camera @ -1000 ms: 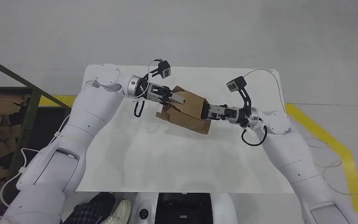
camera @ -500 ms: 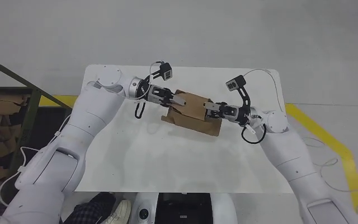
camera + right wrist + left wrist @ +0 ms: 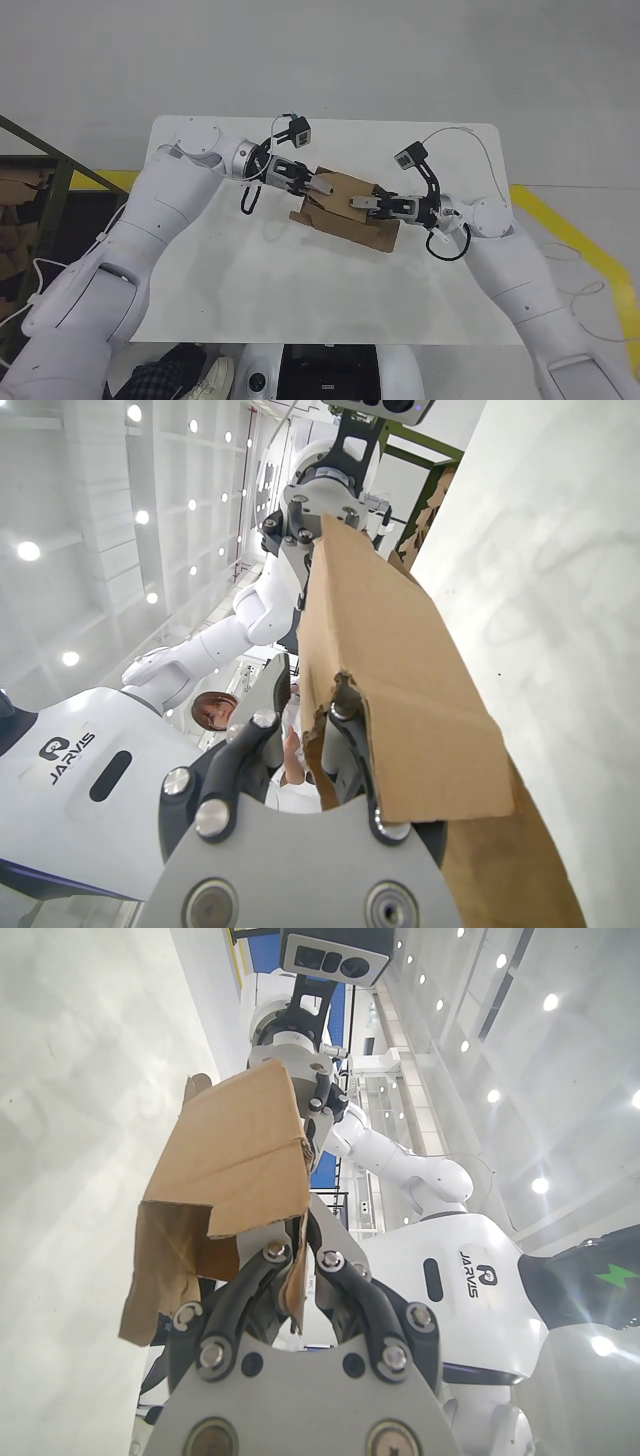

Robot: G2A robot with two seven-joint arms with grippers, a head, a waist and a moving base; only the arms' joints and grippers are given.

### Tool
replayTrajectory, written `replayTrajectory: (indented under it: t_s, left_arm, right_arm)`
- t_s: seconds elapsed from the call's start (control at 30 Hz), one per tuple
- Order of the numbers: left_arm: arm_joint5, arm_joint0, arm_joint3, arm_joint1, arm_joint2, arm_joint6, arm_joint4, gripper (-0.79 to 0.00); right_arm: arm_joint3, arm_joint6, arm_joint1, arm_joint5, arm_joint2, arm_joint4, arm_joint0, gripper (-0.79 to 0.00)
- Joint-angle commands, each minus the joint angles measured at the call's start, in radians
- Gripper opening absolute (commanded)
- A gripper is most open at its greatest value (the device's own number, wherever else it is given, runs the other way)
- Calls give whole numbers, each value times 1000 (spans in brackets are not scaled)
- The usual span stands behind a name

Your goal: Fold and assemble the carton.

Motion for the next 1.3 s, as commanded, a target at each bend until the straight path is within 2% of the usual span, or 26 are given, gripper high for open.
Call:
replayTrajectory:
  t_s: [0.0,0.07,0.27,0.3,0.33,0.37,0.4,0.8,1.03,1.27]
  left_arm:
    - [-2,-2,-2,3,6,0,-5,-785]
    - [-2,-3,-4,5,12,0,-10,-785]
    - [-2,-8,-7,12,28,0,-28,-785]
    - [-3,-9,-7,13,31,0,-32,-705]
    - [-4,-10,-7,14,33,0,-36,-480]
    - [-6,-10,-7,15,34,0,-43,-151]
    - [-7,-11,-6,16,34,0,-50,0]
    - [-14,-10,-27,43,18,0,-135,0]
    - [-18,1,-86,65,1,0,-184,0]
    - [-7,6,-147,79,18,0,-219,0]
  right_arm:
    - [0,-1,0,0,1,-1,-2,-763]
    - [0,-2,-1,1,2,-3,-3,-785]
    - [-1,-3,-1,3,5,-8,-4,-785]
    - [-2,-2,-1,3,5,-8,-5,-785]
    - [-1,0,-2,4,5,-10,-4,-785]
    - [-1,0,-2,5,5,-10,-4,-785]
    - [-1,0,-2,5,4,-11,-4,-785]
    - [6,-18,-4,5,2,-59,-1,-785]
    - [11,-32,-6,4,-4,-86,-2,-785]
    - [3,-48,-11,7,-18,-105,1,-785]
